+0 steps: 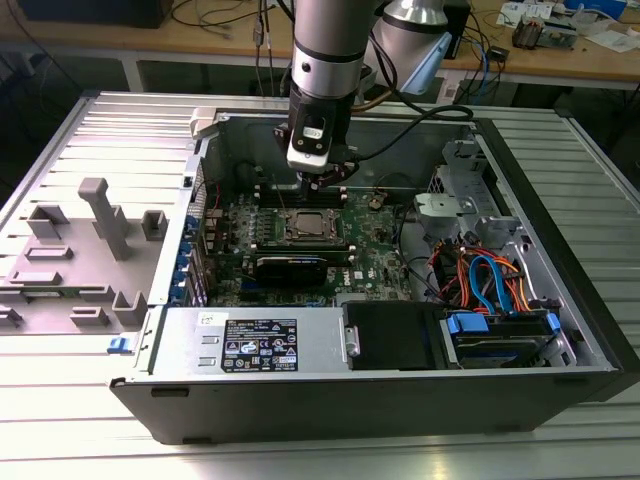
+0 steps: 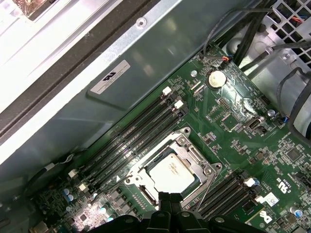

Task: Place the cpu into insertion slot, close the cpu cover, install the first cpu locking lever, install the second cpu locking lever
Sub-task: 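Install the first cpu locking lever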

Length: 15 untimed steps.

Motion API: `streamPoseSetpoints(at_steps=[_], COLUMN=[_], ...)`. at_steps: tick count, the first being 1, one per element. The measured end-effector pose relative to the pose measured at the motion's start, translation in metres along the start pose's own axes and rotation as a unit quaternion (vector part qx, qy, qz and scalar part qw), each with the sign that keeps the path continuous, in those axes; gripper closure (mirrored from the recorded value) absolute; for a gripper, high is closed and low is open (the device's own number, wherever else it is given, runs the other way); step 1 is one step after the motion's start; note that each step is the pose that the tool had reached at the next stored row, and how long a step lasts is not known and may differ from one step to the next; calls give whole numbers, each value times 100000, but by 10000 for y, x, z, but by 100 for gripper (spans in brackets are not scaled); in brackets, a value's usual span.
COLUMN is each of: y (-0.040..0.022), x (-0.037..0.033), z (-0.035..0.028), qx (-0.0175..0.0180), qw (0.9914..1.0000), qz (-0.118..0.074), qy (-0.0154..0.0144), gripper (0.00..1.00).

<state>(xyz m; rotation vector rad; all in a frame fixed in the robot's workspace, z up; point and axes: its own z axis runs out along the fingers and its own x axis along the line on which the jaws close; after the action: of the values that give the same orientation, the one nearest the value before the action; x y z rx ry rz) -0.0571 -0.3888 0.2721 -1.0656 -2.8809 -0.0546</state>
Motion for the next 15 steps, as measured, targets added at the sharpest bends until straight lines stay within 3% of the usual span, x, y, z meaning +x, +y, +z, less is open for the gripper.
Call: streamPoseSetpoints(at_steps=[15], y=[0], x=[0], z=[0], qx=[37], qw=[99999], qz=[-516], qy=[4], gripper=[89])
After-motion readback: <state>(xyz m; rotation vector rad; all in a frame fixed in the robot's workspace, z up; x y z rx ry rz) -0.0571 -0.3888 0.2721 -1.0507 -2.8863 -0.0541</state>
